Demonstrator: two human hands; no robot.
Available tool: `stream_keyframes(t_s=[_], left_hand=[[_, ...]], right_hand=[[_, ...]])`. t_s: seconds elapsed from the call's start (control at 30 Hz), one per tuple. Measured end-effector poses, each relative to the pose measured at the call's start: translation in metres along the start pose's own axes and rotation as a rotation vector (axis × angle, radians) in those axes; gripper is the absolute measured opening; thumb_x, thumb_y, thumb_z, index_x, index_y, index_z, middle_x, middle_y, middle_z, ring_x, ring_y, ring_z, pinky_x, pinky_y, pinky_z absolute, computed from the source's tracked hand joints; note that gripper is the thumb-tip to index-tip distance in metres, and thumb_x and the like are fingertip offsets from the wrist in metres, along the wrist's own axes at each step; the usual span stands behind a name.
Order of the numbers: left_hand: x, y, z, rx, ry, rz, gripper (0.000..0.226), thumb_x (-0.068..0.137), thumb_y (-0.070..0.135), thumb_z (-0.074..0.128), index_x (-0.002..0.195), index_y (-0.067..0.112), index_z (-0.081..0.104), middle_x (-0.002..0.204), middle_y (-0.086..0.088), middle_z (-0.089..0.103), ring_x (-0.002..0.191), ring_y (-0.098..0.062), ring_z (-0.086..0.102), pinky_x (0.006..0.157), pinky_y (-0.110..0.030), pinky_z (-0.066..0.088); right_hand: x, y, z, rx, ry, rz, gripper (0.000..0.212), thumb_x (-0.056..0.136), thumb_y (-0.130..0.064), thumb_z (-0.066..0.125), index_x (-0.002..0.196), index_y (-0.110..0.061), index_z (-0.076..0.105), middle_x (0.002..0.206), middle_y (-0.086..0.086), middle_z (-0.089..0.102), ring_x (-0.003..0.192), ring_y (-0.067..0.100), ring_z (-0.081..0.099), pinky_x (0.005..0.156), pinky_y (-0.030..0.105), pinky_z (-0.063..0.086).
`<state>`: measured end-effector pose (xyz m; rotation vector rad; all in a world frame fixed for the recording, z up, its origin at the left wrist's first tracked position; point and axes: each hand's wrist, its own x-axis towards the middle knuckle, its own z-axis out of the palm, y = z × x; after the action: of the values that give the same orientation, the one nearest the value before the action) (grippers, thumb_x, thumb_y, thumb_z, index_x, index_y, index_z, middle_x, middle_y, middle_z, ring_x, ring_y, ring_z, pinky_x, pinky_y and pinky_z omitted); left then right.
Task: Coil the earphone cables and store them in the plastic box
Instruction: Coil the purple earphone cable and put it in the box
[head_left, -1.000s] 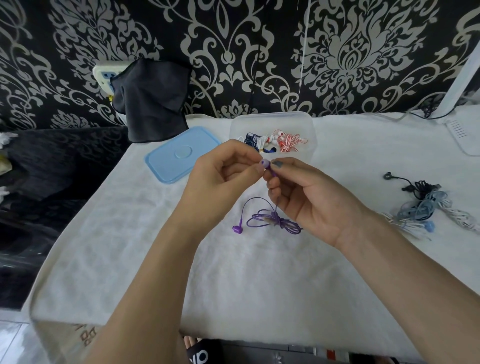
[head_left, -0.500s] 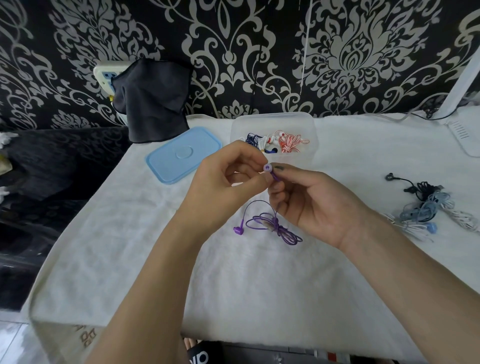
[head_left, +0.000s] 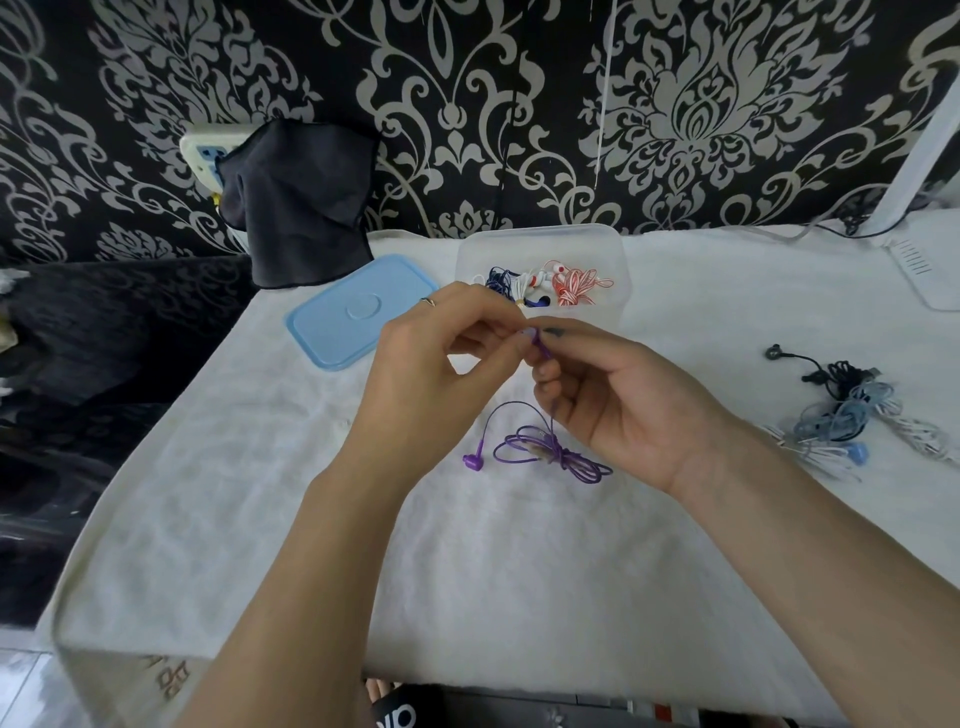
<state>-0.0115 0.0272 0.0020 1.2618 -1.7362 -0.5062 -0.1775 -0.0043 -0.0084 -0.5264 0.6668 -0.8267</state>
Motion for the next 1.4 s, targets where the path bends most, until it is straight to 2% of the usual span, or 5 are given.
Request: stream_keyframes(t_s=[0.5, 0.8, 1.03, 1.23, 1.4], left_hand=[[0.001, -0.008, -0.004, -0.022, -0.077, -0.336, 0.01, 0.1, 0.017, 0.059, 0.097, 0.02, 0.068, 0.086, 0.006, 0.072, 0.076, -0.01, 0.072, 0.075, -0.023, 0.057], [-0.022, -0.03, -0.023, 0.362, -0.571, -0.551, 0.014, 0.083, 0.022, 0.077, 0.09, 0.031, 0.07, 0.087, 0.011, 0.065, 0.07, -0.005, 0.058, 0.064, -0.014, 0.045], [-0.029, -0.041, -0.018, 0.314, -0.598, -0.48, 0.02, 0.084, 0.014, 0.076, 0.08, 0.031, 0.066, 0.087, 0.004, 0.064, 0.067, -0.006, 0.053, 0.062, -0.01, 0.043], [-0.024, -0.041, -0.026, 0.176, -0.487, -0.438, 0.015, 0.092, 0.03, 0.072, 0.08, 0.035, 0.066, 0.08, 0.021, 0.066, 0.067, -0.004, 0.058, 0.065, -0.016, 0.047], [-0.018, -0.039, -0.03, 0.131, -0.45, -0.493, 0.018, 0.1, 0.024, 0.058, 0.09, 0.022, 0.073, 0.082, 0.013, 0.069, 0.066, 0.0, 0.061, 0.066, -0.028, 0.051]], right_hand=[[0.004, 0.006, -0.004, -0.235, 0.125, -0.066, 0.014, 0.096, 0.001, 0.056, 0.096, -0.003, 0.07, 0.08, 0.009, 0.07, 0.063, 0.014, 0.065, 0.059, 0.022, 0.054], [0.009, 0.024, -0.019, -1.275, 0.326, -0.303, 0.005, 0.089, -0.021, 0.067, 0.092, -0.025, 0.068, 0.079, -0.006, 0.07, 0.07, 0.01, 0.065, 0.066, 0.018, 0.048], [0.011, 0.031, -0.028, -1.692, 0.413, -0.487, 0.026, 0.091, -0.018, 0.061, 0.116, -0.017, 0.068, 0.109, 0.008, 0.057, 0.102, 0.029, 0.057, 0.088, 0.035, 0.046], [0.005, 0.038, -0.005, -1.657, -0.113, -0.604, 0.039, 0.081, -0.006, 0.054, 0.114, -0.023, 0.068, 0.107, -0.005, 0.068, 0.106, 0.018, 0.055, 0.096, 0.029, 0.04], [0.004, 0.04, -0.008, -1.423, -0.077, -0.412, 0.028, 0.089, -0.011, 0.063, 0.109, -0.03, 0.063, 0.102, -0.016, 0.068, 0.084, 0.017, 0.069, 0.073, 0.021, 0.05]])
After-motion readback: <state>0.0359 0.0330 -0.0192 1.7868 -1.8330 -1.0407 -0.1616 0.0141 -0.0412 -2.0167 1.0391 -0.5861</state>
